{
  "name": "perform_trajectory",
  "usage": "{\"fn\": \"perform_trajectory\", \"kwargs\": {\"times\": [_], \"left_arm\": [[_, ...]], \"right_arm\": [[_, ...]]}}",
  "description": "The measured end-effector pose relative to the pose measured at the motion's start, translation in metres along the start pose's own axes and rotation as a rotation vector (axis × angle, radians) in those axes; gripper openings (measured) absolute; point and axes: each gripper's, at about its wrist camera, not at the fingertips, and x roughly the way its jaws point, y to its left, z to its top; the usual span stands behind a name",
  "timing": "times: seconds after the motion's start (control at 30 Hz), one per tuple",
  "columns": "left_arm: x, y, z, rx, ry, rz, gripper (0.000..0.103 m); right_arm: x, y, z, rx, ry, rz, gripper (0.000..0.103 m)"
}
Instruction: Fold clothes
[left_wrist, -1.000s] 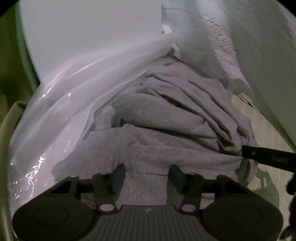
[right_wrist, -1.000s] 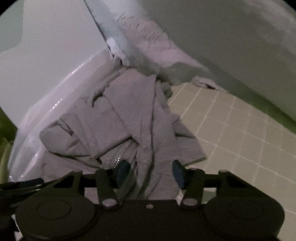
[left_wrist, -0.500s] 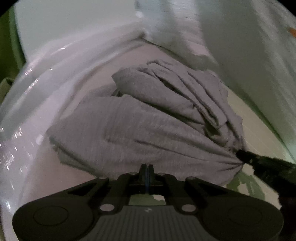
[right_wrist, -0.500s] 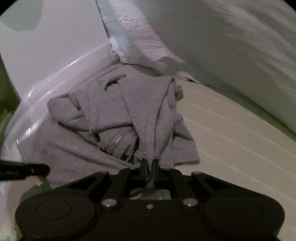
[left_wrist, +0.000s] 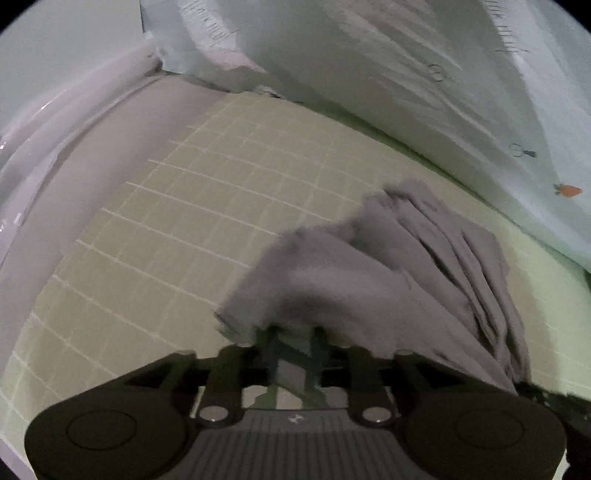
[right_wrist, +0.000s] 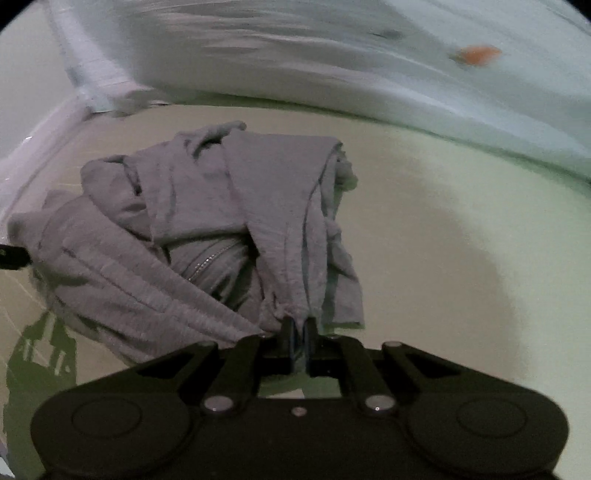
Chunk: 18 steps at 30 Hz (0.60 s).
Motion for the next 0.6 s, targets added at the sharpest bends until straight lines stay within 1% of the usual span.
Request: {"fn": "perform_trajectory", "kwargs": {"times": [0.07, 0.1, 0.17, 0.2, 0.23, 0.3, 0.33, 0.37, 0.43, 0.53, 0.6], "left_arm": [[-0.005, -0.011, -0.007, -0.003, -0.004, 0.016, 0.038], [-0.007, -0.015, -0.009, -0.008, -0.006, 0.025, 0.04], [-0.011, -0.019, -0.013, -0.018, -0.005, 0.038, 0.046], [-0.01, -0.021, -0.013, -0.024, -0.001, 0.04, 0.048], [-0.011, -0.024, -0.014, -0.03, 0.001, 0.041, 0.052], [-0.013, -0.03, -0.014, -0.029, -0.006, 0.044, 0.053], [-0.014, -0.032, -0.012, -0.023, -0.016, 0.047, 0.056], [-0.015, -0.035, -0.01, -0.017, -0.025, 0.049, 0.062], [-0.016, -0.039, -0.005, -0.012, -0.045, 0.047, 0.066], [-0.016, -0.044, 0.007, -0.009, -0.071, 0.029, 0.067], [-0.011, -0.049, 0.018, -0.003, -0.082, 0.021, 0.067]], "right_arm": [[-0.011, -0.025, -0.009, 0.051, 0.007, -0.011, 0.006], [-0.015, -0.036, -0.011, 0.08, 0.002, 0.001, 0.008], [-0.021, -0.049, -0.01, 0.126, -0.009, 0.023, 0.02], [-0.023, -0.055, -0.009, 0.148, -0.014, 0.033, 0.033], [-0.025, -0.058, -0.007, 0.156, -0.02, 0.036, 0.042], [-0.026, -0.059, -0.003, 0.148, -0.033, 0.033, 0.044], [-0.026, -0.059, -0.002, 0.148, -0.038, 0.033, 0.046], [-0.025, -0.06, 0.0, 0.152, -0.043, 0.033, 0.048], [-0.024, -0.061, 0.003, 0.159, -0.052, 0.032, 0.059], [-0.022, -0.07, 0.011, 0.182, -0.076, 0.041, 0.068], [-0.019, -0.076, 0.018, 0.2, -0.091, 0.047, 0.069]]}}
